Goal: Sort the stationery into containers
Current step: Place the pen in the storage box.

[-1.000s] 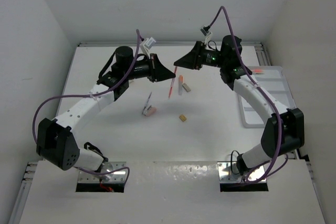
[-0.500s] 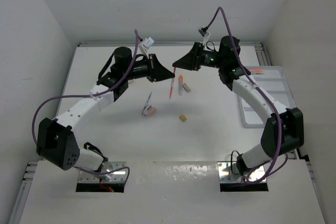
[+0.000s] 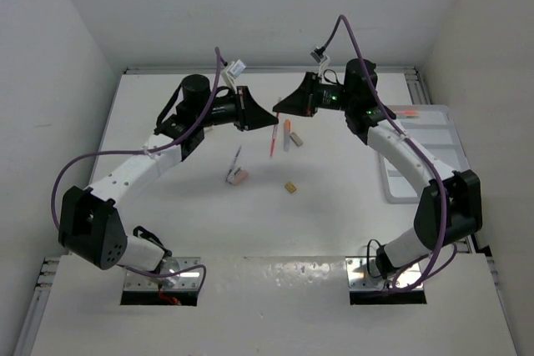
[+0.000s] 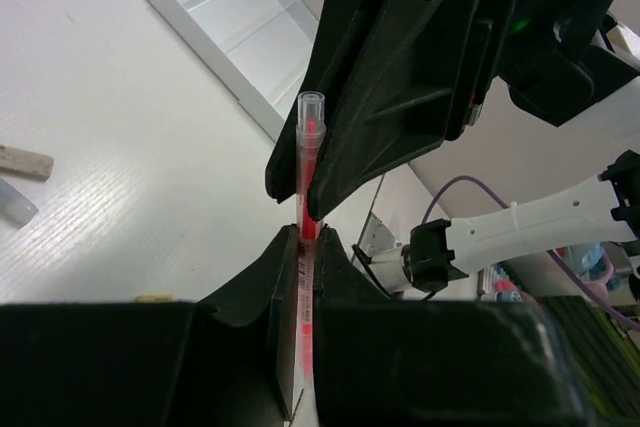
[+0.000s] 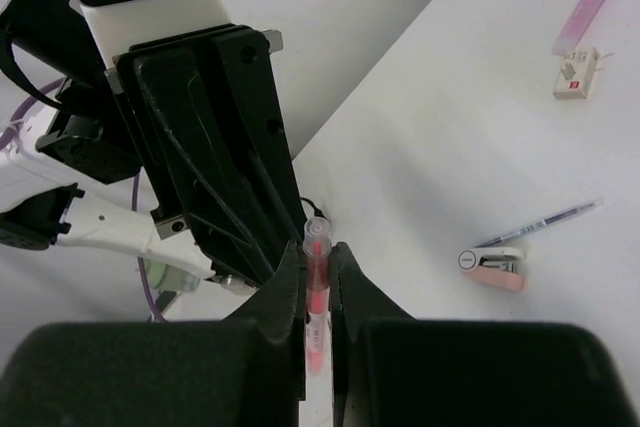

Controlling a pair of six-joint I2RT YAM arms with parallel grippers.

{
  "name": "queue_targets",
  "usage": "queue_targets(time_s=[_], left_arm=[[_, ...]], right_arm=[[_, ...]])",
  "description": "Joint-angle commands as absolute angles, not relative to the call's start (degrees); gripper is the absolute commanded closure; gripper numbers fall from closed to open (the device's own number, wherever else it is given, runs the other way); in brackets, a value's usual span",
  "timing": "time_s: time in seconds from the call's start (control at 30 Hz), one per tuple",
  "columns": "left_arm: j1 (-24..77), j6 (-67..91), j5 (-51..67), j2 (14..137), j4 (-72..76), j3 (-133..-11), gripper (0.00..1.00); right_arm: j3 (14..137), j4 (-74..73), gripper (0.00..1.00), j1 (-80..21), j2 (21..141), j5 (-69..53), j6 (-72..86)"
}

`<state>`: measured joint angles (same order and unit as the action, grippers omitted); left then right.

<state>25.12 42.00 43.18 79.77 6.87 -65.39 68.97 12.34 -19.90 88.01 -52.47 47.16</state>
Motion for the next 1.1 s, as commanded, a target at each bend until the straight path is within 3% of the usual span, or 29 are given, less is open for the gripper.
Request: queue_targets(time_s=[0.0, 0.03, 0.13, 0.2, 0.37, 0.6, 1.07], left_arm=[[24.96, 39.47, 43.24, 79.89, 7.3, -66.88, 0.9], [24.96, 37.64, 42.72, 79.89, 5.29, -67.06, 0.64], [24.08, 30.28, 39.83, 80.07, -4.95, -69.78, 0.15], [22.51, 26.47, 36.31, 79.2, -8.69, -70.57, 0.0], [17.85, 10.57, 28.48, 77.87, -17.04, -72.77, 0.0], [13.8, 3.78, 23.03, 77.35, -18.03, -72.52, 0.0], [8.88, 3.16, 24.61, 79.45, -16.08, -66.19, 0.0]], right_arm=[[70.13, 13.71, 1.0, -20.3, 87.36, -54.05, 46.41], [70.48, 13.45, 1.0, -20.13, 87.36, -54.05, 45.8], [73.55, 8.28, 1.0, -17.24, 87.45, -54.58, 39.86], [77.93, -2.68, 1.0, -13.56, 87.45, -53.97, 31.6], [86.74, -26.6, 1.0, -5.46, 88.94, -42.65, -11.19], [85.17, -21.1, 1.0, 8.25, 92.45, -31.91, -45.81], [90.0, -18.9, 1.0, 13.8, 108.8, -26.64, -68.28]])
